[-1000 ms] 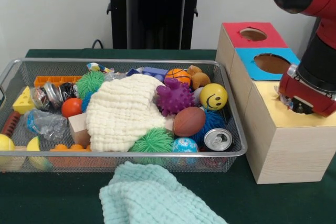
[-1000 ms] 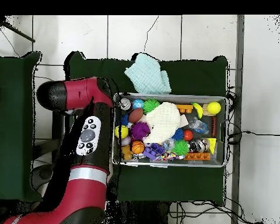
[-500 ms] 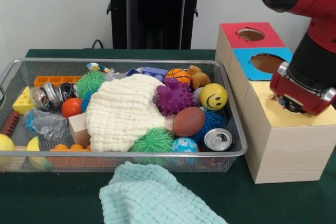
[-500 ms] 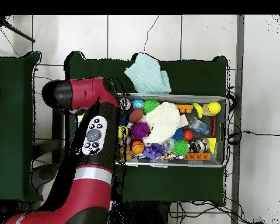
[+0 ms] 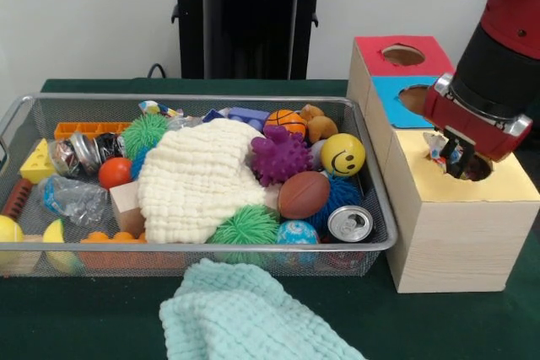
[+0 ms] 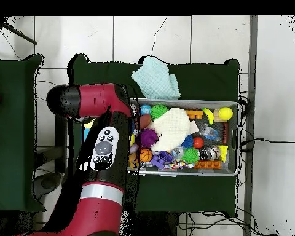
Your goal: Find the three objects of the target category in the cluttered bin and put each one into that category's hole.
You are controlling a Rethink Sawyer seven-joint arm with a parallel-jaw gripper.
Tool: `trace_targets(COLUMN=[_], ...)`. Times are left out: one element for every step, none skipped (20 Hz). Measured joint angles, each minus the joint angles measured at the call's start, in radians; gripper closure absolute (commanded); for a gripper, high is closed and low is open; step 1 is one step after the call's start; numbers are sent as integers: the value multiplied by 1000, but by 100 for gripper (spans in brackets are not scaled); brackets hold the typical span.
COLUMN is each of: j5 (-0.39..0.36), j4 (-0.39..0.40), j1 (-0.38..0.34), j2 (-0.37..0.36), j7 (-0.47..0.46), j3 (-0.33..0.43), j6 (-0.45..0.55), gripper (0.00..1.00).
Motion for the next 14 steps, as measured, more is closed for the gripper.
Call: trace_targets(j5=[0, 1, 2, 4, 5, 6, 7, 8, 7, 7, 7, 6, 6, 6], j4=[4, 8, 15, 21, 28, 32, 36, 41, 42, 43, 44, 45, 45, 45], j1=[-2, -3, -6, -9, -12, -15, -19, -25, -34, -43, -51, -60, -66, -72], j2=[-6, -11, -21, -30, -39, -47, -55, -64, -71, -79, -86, -94, -96, -99], j7=[0, 0, 0, 0, 0, 0, 0, 0, 0, 0, 0, 0, 0, 0], j3=[1, 3, 7, 12, 17, 20, 23, 26, 29, 31, 34, 36, 37, 37], j6=[0, 0, 0, 0, 0, 0, 0, 1, 4, 8, 11, 15, 18, 21], gripper=[100, 100, 100, 100, 100, 100, 100, 100, 100, 100, 100, 100, 100, 100])
